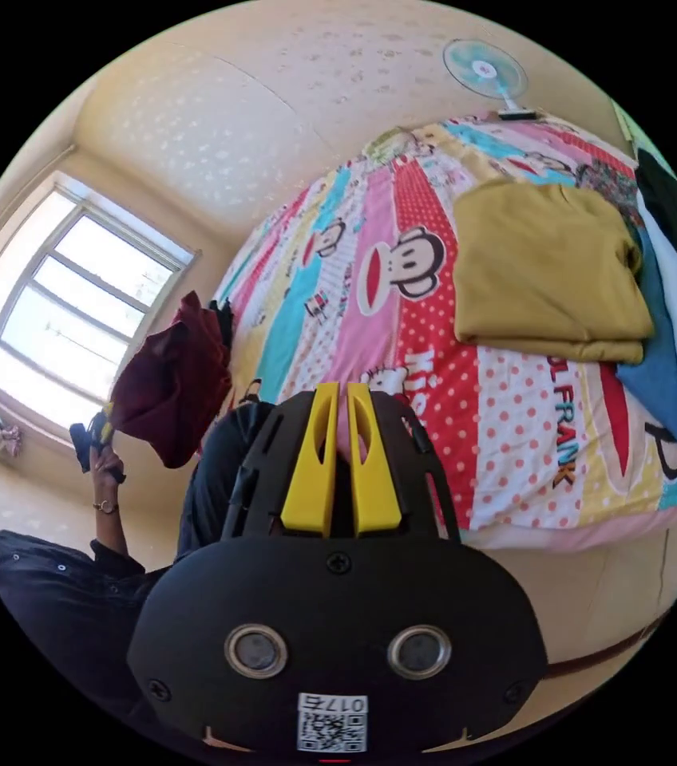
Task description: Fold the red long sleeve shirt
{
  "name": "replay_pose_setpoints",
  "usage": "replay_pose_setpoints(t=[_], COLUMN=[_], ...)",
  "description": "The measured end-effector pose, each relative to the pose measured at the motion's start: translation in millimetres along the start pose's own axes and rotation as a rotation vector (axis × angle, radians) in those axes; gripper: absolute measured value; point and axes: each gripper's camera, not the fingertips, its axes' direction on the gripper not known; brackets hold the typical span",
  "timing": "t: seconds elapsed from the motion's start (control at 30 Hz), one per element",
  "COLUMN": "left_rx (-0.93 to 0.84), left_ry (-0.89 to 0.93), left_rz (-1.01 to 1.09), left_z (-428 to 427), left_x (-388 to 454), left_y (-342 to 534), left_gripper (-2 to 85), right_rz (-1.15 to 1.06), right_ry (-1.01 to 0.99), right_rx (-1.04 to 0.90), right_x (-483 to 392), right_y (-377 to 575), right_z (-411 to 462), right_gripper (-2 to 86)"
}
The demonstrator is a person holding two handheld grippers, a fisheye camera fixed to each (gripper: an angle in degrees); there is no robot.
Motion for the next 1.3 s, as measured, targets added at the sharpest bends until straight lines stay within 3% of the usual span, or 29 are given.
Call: replay_pose_setpoints(t=[0.07,0.27,0.37,0.53,0.87,1.03,1.3], left_rx=[0.089,0.095,0.097,0.117,0.132,0.156,0.175], left_ry=[0.134,0.305,0.266,0.265,0.169,0.207,0.164], left_rz=[0.059,0.194,0.184,0.115,0.119,0.082,0.065], left_z=[-38.0,-69.5,-77.2,-91.5,-132.7,-134.5,-147.5], left_x=[18.3,61.6,66.5,55.7,49.4,35.5,28.7], left_y=[1.4,5.3,15.5,37.8,70.3,85.5,108.6], left_gripper=[4.0,4.1,4.1,4.1,4.2,4.2,4.2], right_rz=[-0.121,-0.483,-0.636,-0.917,-0.86,-0.966,-0.959], right_ry=[-0.057,-0.254,-0.218,-0.191,-0.372,-0.264,-0.259], right_rx=[0.015,0.075,0.094,-0.294,-0.16,-0.294,-0.276], right_x=[-23.9,-118.6,-156.8,-186.6,-127.8,-135.5,-158.2], right_y=[-4.5,-1.9,0.7,37.8,98.2,129.2,131.2], right_z=[8.3,73.8,117.8,244.5,243.5,298.3,361.9], right_gripper=[6.1,11.9,13.8,15.4,15.3,15.0,12.0])
